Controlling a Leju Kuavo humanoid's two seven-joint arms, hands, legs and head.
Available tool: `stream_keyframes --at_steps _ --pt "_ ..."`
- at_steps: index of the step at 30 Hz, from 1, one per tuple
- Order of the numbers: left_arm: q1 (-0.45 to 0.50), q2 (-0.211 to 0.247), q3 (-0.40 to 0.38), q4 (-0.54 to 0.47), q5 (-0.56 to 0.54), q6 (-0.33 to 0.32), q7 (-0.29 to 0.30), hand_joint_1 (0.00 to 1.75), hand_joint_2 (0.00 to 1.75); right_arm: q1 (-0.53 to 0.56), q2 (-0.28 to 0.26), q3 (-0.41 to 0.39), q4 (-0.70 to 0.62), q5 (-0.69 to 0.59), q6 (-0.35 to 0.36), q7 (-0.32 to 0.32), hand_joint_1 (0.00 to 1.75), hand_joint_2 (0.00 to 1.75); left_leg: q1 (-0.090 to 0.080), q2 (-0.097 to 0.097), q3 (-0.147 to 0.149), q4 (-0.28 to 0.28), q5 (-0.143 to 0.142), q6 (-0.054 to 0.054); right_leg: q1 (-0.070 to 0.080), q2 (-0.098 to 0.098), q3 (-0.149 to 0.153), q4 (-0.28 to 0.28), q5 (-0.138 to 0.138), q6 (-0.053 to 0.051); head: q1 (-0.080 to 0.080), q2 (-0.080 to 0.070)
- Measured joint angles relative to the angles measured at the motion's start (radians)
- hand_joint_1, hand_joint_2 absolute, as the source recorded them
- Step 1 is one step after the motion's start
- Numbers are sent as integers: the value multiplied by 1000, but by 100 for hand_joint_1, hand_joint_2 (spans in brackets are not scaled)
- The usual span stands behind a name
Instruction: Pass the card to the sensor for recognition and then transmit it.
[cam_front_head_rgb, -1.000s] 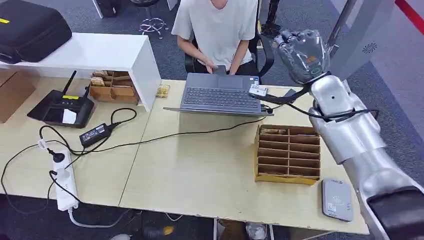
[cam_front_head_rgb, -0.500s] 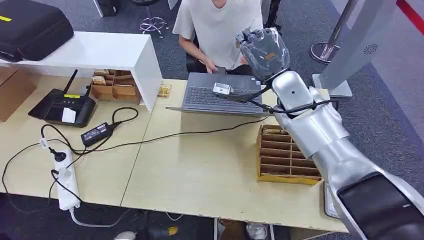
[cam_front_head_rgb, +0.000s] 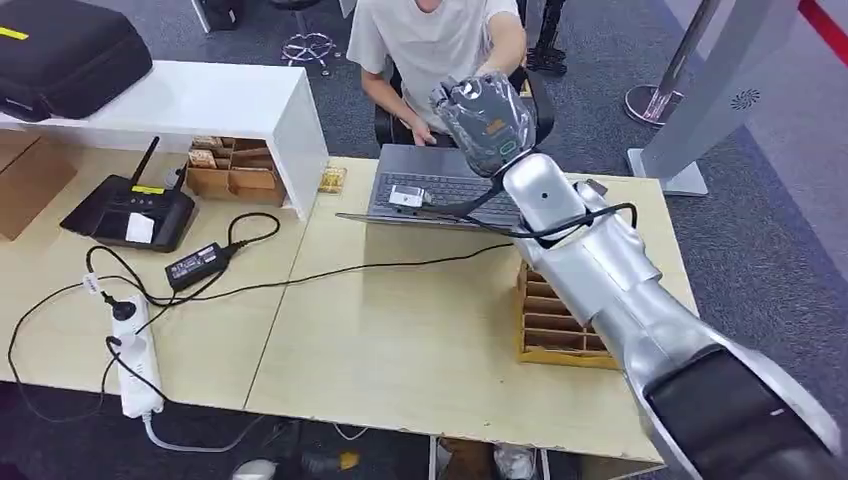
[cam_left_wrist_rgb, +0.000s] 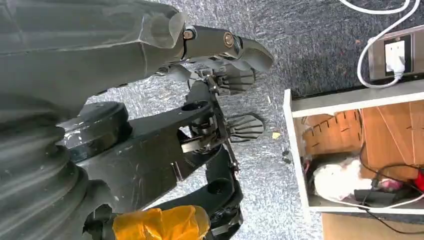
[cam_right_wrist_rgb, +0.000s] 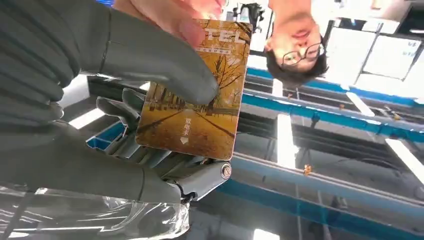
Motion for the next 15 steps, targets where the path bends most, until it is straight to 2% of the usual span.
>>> stream_keyframes --at_steps 15 --pt "-5 -7 -26 0 4 0 0 0 175 3 24 39 26 8 23 -3 175 175 0 -6 -9 4 3 4 -2 -5 -3 -3 3 4 0 0"
